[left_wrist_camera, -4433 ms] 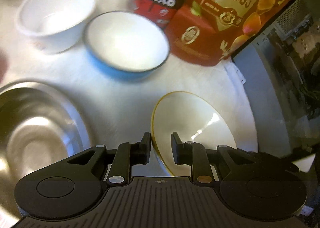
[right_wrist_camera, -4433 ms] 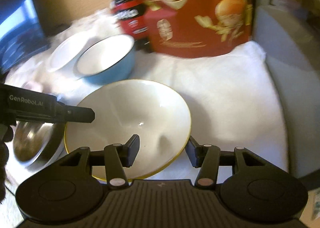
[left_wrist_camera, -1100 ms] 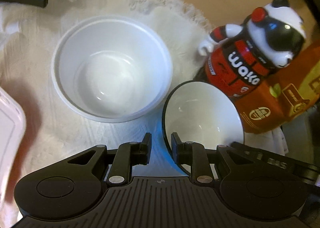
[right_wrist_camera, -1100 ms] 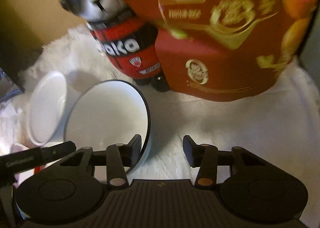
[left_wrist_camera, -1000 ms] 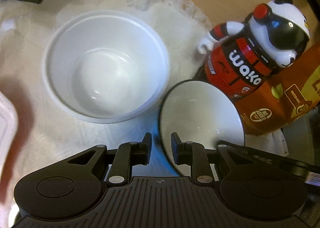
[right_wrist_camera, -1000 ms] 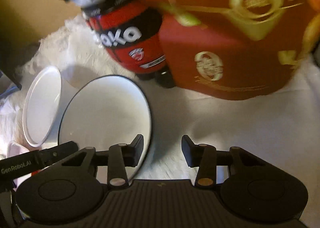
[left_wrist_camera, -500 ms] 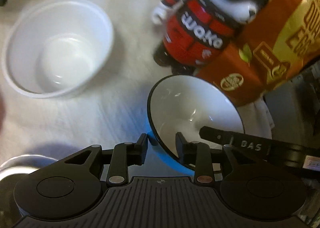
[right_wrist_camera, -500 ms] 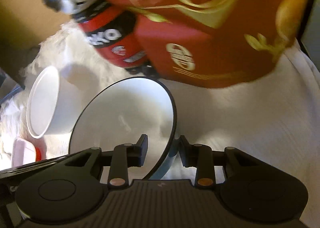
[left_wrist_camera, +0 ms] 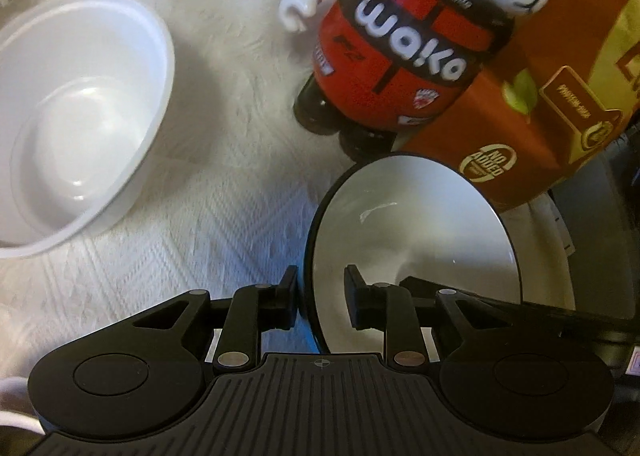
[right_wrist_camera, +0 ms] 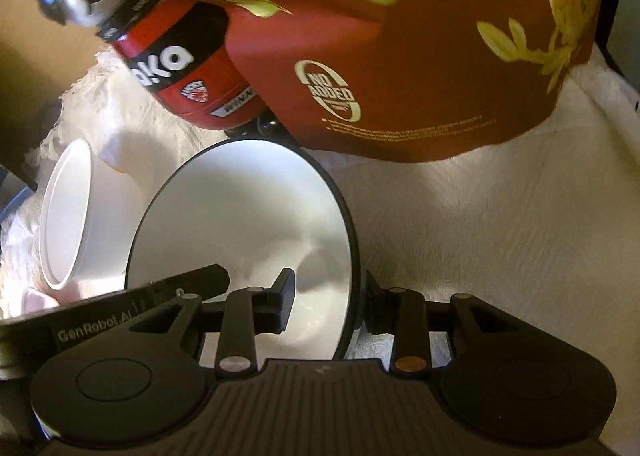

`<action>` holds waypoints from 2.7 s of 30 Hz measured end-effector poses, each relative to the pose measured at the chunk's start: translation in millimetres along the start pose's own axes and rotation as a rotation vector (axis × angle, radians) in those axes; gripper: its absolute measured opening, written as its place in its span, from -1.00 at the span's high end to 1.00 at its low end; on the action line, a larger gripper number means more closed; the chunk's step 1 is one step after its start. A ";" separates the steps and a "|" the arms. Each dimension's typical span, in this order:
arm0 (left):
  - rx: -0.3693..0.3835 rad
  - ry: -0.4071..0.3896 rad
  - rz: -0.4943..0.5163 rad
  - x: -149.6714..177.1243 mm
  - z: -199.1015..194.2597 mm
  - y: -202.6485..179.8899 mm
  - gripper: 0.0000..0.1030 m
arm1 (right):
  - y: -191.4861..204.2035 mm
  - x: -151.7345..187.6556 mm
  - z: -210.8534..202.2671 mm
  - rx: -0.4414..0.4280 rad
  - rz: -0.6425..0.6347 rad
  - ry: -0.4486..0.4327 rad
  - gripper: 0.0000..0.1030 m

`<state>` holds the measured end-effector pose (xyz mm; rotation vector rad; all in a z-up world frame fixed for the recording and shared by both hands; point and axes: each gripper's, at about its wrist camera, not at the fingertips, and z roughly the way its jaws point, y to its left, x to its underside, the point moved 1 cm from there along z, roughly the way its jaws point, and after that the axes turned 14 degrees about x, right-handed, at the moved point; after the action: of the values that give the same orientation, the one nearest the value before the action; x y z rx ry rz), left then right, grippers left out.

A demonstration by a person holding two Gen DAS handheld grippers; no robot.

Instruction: Organize plates and bowls

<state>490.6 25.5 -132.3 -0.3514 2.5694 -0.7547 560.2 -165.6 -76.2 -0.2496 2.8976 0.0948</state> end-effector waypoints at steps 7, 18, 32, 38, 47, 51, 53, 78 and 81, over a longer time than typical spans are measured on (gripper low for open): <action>0.043 -0.062 0.097 -8.5 -51.8 -28.1 0.48 | 9.0 8.1 -64.6 -0.031 -0.009 -0.126 0.32; 0.105 0.035 0.199 41.9 -112.9 -60.5 0.47 | 6.1 81.7 -139.0 0.013 -0.076 -0.163 0.31; 0.084 0.165 0.184 120.2 -84.2 -42.1 0.48 | -11.5 155.3 -100.2 0.073 -0.017 -0.073 0.31; 0.082 0.153 0.154 114.3 -85.5 -37.0 0.50 | -3.4 151.0 -97.3 0.090 -0.078 -0.078 0.31; 0.067 0.119 0.124 101.3 -95.9 -37.1 0.50 | -10.6 133.2 -107.9 0.088 -0.074 -0.085 0.28; 0.072 0.111 0.119 96.8 -97.9 -38.4 0.51 | -9.3 127.0 -117.8 0.105 -0.106 -0.138 0.27; 0.080 0.114 0.114 94.8 -98.0 -38.6 0.51 | -9.4 125.0 -117.3 0.102 -0.104 -0.137 0.27; -0.001 -0.281 -0.067 14.6 -212.4 58.5 0.54 | 37.6 59.5 -147.3 0.236 -0.185 -0.407 -0.27; -0.070 -0.323 -0.120 0.3 -225.9 90.6 0.54 | 66.7 48.6 -136.5 0.205 -0.204 -0.385 -0.28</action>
<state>372.5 201.4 -12.5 -0.6022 2.2887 -0.5945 471.4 -119.3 48.0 -0.4352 2.4615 -0.1696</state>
